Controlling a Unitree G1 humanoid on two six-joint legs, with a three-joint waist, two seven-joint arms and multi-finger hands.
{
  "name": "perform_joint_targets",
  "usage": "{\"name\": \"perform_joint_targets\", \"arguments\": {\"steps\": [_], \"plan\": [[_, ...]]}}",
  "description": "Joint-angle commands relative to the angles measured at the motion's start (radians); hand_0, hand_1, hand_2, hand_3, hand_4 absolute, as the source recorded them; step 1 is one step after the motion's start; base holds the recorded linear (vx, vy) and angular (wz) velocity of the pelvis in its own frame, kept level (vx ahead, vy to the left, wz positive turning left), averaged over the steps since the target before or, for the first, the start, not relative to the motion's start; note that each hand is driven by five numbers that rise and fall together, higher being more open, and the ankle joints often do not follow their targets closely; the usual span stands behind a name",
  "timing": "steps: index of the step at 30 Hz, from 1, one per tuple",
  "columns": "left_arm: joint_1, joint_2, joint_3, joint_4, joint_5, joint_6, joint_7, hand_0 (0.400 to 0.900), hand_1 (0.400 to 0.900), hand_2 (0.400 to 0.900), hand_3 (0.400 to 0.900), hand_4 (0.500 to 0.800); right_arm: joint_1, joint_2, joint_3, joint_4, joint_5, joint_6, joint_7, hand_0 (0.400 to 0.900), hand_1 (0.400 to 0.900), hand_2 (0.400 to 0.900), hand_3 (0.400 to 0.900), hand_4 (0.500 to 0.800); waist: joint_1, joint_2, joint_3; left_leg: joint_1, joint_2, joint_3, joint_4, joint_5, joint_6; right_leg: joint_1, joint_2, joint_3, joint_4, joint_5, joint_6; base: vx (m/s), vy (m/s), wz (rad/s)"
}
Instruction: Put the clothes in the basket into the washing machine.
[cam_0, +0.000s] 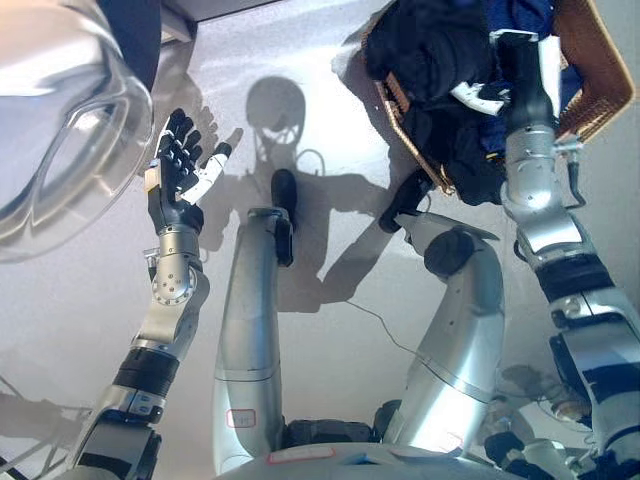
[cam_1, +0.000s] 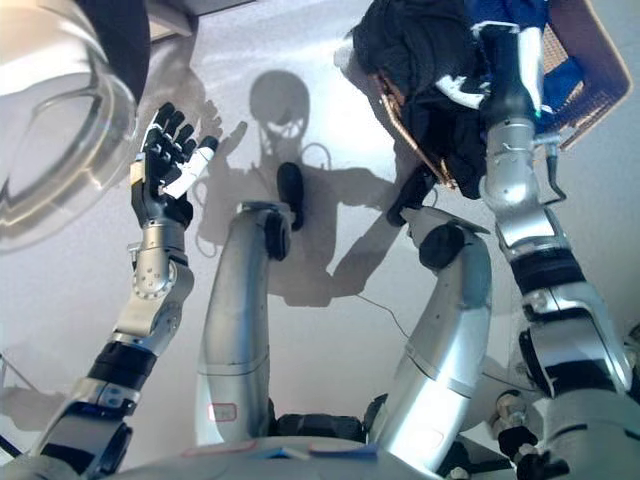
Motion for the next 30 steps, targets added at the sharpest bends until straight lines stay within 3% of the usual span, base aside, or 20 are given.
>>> {"name": "perform_joint_targets", "arguments": {"steps": [1,5,7,11,16,22,30], "plan": [[0.124,-0.037,0.036,-0.05,-0.009,-0.052,0.008,0.9,0.9,0.9,0.9,0.8,0.112,0.029,-0.109,-0.105,0.158,-0.152,-0.017,0.4,0.4,0.4,0.4,0.5,-0.044,-0.024,-0.17,0.015,-0.041,-0.033,-0.191,0.094,-0.048,-0.062,0.041,-0.07,-0.035,-0.008,0.128,0.02,-0.025,-0.03],[0.134,-0.046,0.044,-0.038,-0.027,-0.048,-0.009,0.9,0.9,0.9,0.9,0.8,0.171,0.105,-0.159,-0.209,0.336,-0.209,0.074,0.4,0.4,0.4,0.4,0.5,-0.055,-0.034,-0.179,0.053,-0.032,-0.037,-0.231,0.098,-0.056,-0.009,0.058,-0.096,-0.083,-0.01,0.132,0.01,-0.008,0.0],[0.14,-0.055,0.04,-0.021,-0.049,-0.039,-0.026,0.9,0.9,0.9,0.9,0.8,0.162,0.158,-0.141,-0.27,0.456,-0.227,0.139,0.4,0.4,0.4,0.4,0.5,-0.057,-0.035,-0.186,0.081,-0.029,-0.034,-0.262,0.103,-0.061,0.022,0.067,-0.111,-0.11,-0.014,0.134,0.0,0.0,0.0],[0.146,-0.061,0.029,-0.014,-0.08,-0.033,-0.038,0.9,0.9,0.9,0.9,0.8,0.097,0.233,-0.116,-0.279,0.613,-0.252,0.191,0.4,0.4,0.4,0.4,0.5,-0.052,-0.032,-0.191,0.114,-0.025,-0.03,-0.293,0.108,-0.063,0.048,0.072,-0.119,-0.13,-0.016,0.133,0.0,0.0,0.0],[0.144,-0.054,0.017,-0.004,-0.121,-0.026,-0.067,0.9,0.9,0.9,0.9,0.8,-0.087,0.25,0.014,-0.208,0.654,-0.197,0.235,0.4,0.4,0.4,0.4,0.5,-0.034,-0.023,-0.202,0.142,-0.026,-0.026,-0.315,0.114,-0.065,0.074,0.074,-0.122,-0.143,-0.02,0.13,0.0,-0.001,0.01],[0.131,-0.048,-0.011,0.012,-0.154,-0.034,-0.091,0.9,0.9,0.9,0.9,0.8,-0.391,0.273,0.138,0.079,0.584,-0.124,0.2,0.4,0.4,0.4,0.4,0.5,0.007,-0.008,-0.217,0.158,-0.032,-0.031,-0.322,0.116,-0.066,0.088,0.066,-0.121,-0.143,-0.028,0.126,0.03,-0.017,0.09],[0.079,-0.019,-0.058,0.024,-0.166,-0.036,-0.096,0.9,0.9,0.9,0.9,0.8,-0.711,0.434,0.202,0.521,0.531,-0.035,0.145,0.4,0.4,0.4,0.4,0.5,0.069,0.009,-0.237,0.158,-0.042,-0.039,-0.328,0.121,-0.063,0.093,0.048,-0.128,-0.136,-0.04,0.126,0.03,-0.032,0.13]]}}
